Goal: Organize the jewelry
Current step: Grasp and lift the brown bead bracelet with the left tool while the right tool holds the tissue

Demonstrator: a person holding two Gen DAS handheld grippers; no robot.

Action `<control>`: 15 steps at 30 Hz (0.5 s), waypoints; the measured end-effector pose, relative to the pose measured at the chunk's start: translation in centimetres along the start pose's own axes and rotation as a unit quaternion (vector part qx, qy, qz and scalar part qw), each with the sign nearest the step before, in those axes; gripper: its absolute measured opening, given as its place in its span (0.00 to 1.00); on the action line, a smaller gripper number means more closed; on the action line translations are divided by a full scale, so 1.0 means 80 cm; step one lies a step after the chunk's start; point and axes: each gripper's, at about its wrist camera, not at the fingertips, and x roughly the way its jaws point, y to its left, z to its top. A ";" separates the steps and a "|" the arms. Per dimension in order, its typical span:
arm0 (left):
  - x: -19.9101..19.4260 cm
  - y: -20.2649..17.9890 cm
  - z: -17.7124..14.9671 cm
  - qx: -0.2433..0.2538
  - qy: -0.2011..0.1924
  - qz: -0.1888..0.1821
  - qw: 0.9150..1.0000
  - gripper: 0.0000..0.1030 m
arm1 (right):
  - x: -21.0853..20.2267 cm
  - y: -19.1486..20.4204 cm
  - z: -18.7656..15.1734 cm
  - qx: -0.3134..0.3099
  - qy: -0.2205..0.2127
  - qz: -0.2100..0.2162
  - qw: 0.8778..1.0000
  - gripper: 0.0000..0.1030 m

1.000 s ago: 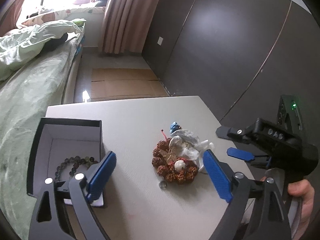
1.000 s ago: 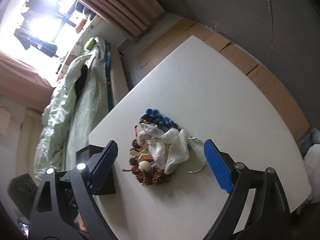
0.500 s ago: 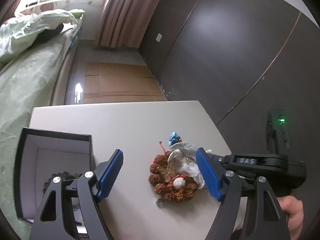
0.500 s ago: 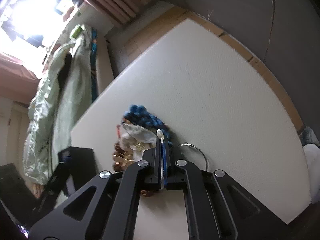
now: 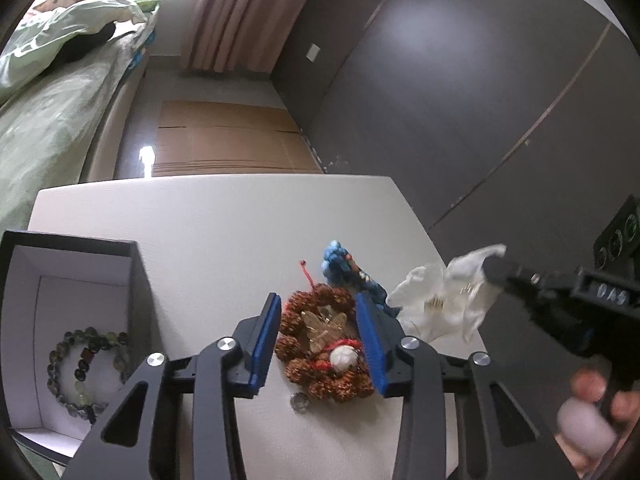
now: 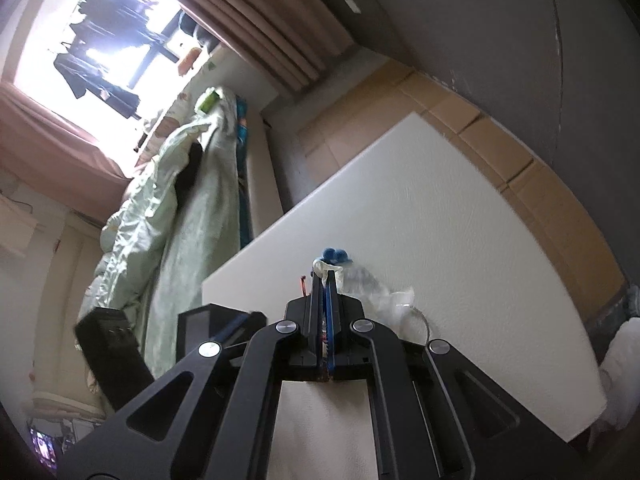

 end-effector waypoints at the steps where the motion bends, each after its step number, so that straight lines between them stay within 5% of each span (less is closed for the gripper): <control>1: 0.003 -0.003 -0.002 0.005 0.002 0.002 1.000 0.34 | -0.005 -0.003 0.001 0.002 -0.003 0.003 1.000 0.03; 15: 0.042 -0.048 -0.030 0.083 0.038 0.029 0.995 0.30 | -0.028 -0.019 0.010 0.019 -0.015 0.012 1.000 0.03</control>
